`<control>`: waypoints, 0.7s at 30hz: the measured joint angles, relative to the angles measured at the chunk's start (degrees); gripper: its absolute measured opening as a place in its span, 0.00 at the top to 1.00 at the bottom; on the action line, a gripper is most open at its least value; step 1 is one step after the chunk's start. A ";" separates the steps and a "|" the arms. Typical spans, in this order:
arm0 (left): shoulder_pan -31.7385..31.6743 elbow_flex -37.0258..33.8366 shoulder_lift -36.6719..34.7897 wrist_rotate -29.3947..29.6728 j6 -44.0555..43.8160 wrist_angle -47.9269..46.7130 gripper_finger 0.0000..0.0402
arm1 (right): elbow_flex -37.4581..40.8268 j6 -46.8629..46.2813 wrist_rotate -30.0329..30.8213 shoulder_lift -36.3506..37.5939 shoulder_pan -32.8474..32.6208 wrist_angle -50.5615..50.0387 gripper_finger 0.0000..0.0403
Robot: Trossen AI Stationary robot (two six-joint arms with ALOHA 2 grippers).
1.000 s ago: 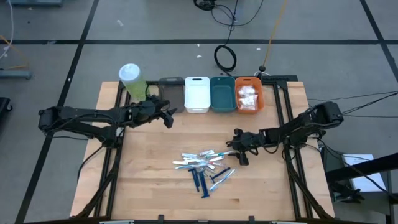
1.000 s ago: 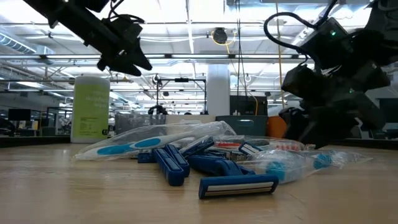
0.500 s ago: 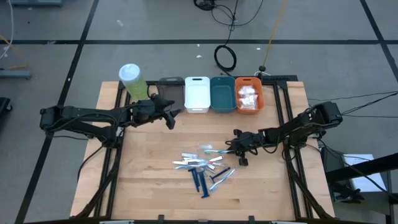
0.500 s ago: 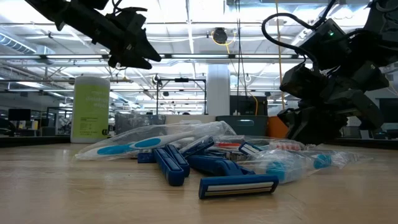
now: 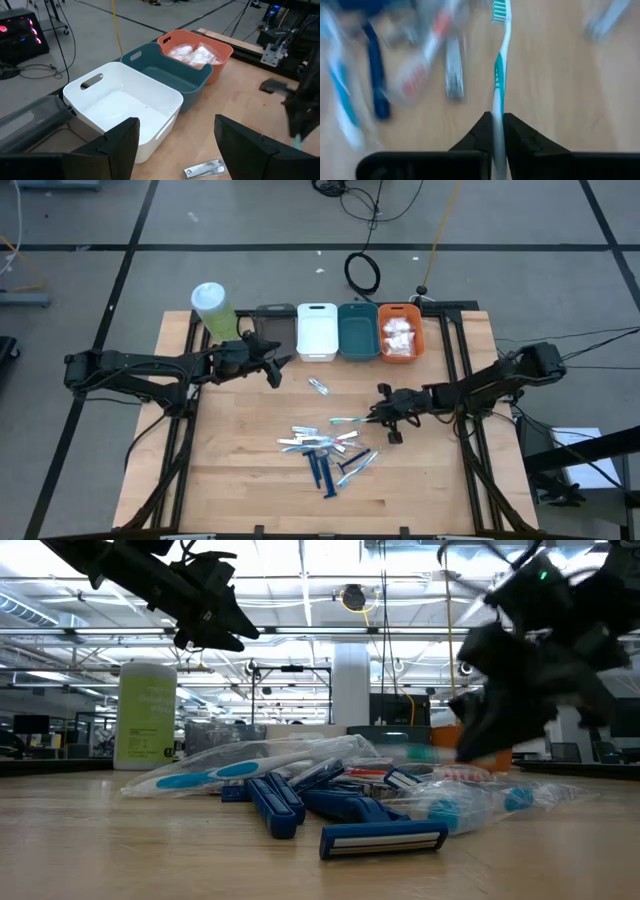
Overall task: Pick & Place Travel size toiletries
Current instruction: Put the green toothbrush into the black bin
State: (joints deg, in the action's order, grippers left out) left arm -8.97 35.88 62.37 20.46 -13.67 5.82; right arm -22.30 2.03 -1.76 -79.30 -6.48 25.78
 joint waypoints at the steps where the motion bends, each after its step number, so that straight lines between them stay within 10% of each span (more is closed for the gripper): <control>1: 0.00 0.00 0.00 0.01 -0.02 0.00 0.36 | -0.05 0.71 -0.01 1.47 0.00 0.13 0.95; 21: 0.00 0.00 0.08 -3.43 -0.68 1.70 0.36 | -0.16 14.77 13.73 16.94 4.50 8.48 0.95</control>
State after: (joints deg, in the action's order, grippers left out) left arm -8.97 35.88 62.45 17.03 -14.35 7.53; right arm -22.46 16.80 11.97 -62.36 -1.98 34.26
